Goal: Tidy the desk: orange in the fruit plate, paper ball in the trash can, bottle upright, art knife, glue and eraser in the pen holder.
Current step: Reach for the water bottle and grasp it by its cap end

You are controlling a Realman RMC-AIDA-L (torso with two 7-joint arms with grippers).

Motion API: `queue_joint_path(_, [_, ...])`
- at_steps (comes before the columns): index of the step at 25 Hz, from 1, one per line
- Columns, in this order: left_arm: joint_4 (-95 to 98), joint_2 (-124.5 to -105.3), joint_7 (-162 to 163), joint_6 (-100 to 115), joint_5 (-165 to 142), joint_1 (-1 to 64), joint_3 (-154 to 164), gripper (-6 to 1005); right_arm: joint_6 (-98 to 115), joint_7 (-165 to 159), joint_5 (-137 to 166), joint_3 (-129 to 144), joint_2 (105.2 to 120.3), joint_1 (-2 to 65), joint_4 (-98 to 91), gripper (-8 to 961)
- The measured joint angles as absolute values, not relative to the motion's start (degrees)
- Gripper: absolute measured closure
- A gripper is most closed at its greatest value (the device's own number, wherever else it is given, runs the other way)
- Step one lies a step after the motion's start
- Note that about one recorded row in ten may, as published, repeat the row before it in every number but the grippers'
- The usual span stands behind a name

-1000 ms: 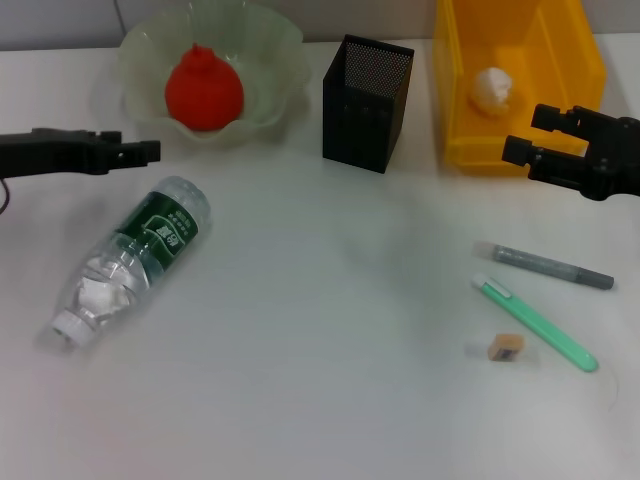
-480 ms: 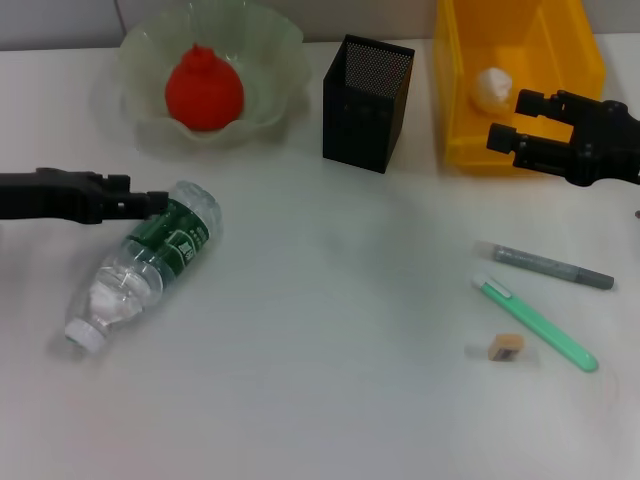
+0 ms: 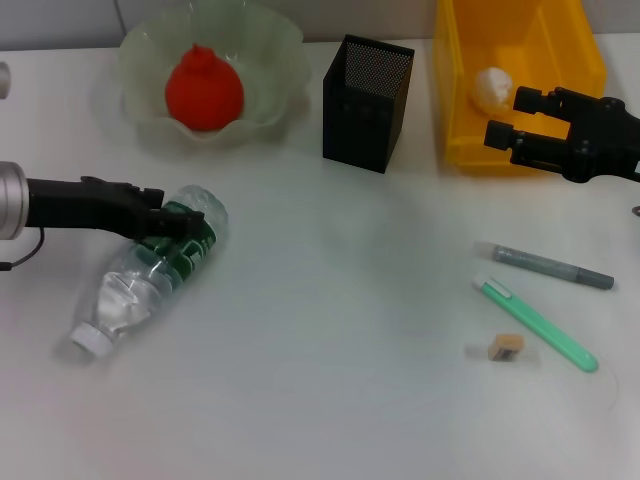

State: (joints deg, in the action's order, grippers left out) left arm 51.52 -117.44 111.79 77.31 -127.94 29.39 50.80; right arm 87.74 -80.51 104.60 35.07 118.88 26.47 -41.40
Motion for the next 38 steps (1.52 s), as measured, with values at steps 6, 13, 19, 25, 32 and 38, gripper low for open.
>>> queue_joint_path(6, [51.5,-118.06,113.0,76.0,-132.0,30.7,51.6,221,87.7,-80.5,104.6,35.1,118.91,26.5,-41.4,180])
queue_joint_path(13, [51.7,-118.21,115.3,73.4,-132.2,30.8,58.0,219,87.4,-80.7,104.6,35.1,118.92,26.7,-41.4,180])
queue_joint_path(19, [51.8,-118.01,116.2,72.4,-132.4,31.2,61.2,218,87.4,-80.8,104.6,35.1,118.94,26.9,-41.4,180])
queue_joint_path(25, [51.9,-117.61,116.2,72.8,-132.7,31.7,63.0,216,87.4,-80.9,104.3,35.1,119.00,26.9,-41.4,180])
queue_joint_path(32, [52.4,-117.68,115.9,75.0,-134.4,32.9,63.1,216,87.4,-80.9,104.2,35.1,119.00,26.9,-40.9,180])
queue_joint_path(38, [56.5,-117.83,116.2,77.7,-134.3,33.2,62.5,215,87.5,-80.9,104.1,34.8,119.00,26.6,-40.8,180])
